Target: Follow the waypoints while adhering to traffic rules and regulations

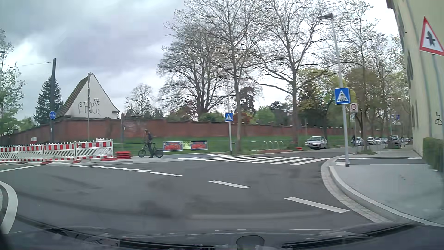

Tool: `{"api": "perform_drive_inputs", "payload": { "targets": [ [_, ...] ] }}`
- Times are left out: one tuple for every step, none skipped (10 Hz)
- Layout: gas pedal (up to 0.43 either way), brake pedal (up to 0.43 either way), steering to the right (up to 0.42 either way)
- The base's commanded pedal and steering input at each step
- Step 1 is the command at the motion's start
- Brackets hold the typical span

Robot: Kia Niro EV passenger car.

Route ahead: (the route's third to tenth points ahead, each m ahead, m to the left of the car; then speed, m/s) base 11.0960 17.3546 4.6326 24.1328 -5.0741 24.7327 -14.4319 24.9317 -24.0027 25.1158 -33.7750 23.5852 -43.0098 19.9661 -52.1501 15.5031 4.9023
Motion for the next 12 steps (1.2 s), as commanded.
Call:
{"api": "perform_drive_inputs", "payload": {
  "targets": [
    [0.087,0.000,-0.401],
    [0.087,0.000,-0.403],
    [0.087,0.000,-0.406],
    [0.087,0.000,-0.407],
    [0.098,0.000,-0.407],
    [0.098,0.000,-0.407],
    [0.098,0.000,-0.407],
    [0.098,0.000,-0.407],
    [0.098,0.000,-0.406],
    [0.098,0.000,-0.406],
    [0.098,0.000,-0.406],
    [0.098,0.000,-0.405]
  ]
}}
